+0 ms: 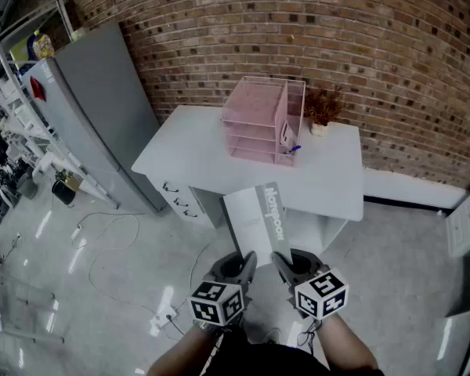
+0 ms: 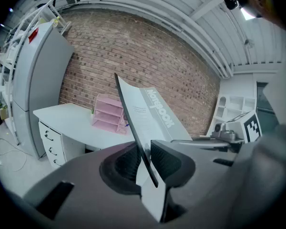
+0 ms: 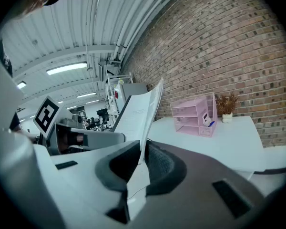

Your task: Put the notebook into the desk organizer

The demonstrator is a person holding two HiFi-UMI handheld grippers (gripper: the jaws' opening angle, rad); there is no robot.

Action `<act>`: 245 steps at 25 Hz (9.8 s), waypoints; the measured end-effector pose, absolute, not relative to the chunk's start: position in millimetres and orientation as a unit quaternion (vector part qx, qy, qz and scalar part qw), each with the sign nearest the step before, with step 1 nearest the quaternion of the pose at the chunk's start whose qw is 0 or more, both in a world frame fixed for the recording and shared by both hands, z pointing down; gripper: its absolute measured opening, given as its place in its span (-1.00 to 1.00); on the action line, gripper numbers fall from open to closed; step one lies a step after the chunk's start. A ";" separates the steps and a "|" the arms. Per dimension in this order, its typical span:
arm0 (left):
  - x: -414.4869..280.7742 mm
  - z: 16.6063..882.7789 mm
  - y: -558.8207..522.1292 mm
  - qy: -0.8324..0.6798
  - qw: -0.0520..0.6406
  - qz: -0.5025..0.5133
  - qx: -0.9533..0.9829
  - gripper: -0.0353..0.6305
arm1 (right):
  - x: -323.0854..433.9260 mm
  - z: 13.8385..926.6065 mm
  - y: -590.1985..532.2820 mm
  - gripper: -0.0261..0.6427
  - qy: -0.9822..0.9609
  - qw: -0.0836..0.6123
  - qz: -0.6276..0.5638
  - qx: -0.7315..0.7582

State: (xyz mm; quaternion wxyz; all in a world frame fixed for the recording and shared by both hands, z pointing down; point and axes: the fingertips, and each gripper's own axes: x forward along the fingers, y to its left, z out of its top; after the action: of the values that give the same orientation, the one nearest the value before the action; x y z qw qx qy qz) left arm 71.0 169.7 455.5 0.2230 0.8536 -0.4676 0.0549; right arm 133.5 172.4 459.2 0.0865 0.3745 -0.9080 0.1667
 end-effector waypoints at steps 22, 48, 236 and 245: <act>14.4 464.0 134.9 -0.469 0.236 0.047 0.850 -0.70 | 77.7 466.8 136.7 -0.80 -0.909 0.091 0.179 0.366; -127.6 471.8 60.8 -0.462 0.240 0.043 0.853 -0.71 | -64.4 476.2 58.7 -0.81 -0.905 0.094 0.194 0.366; -4.8 454.8 -206.0 -0.485 0.127 0.071 0.862 -0.88 | 74.5 443.2 -214.3 -0.91 -0.919 0.060 0.131 0.366; -64.9 447.6 -156.4 -0.501 0.128 0.066 0.854 -0.88 | 7.5 439.8 -183.7 -0.91 -0.932 0.060 0.124 0.334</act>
State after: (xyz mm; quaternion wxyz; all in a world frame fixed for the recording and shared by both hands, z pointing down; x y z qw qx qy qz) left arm -64.9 -156.4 447.6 0.1282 0.8536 -0.5006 0.0656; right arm 7.5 -183.7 439.8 0.0604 0.3340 -0.9324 0.1239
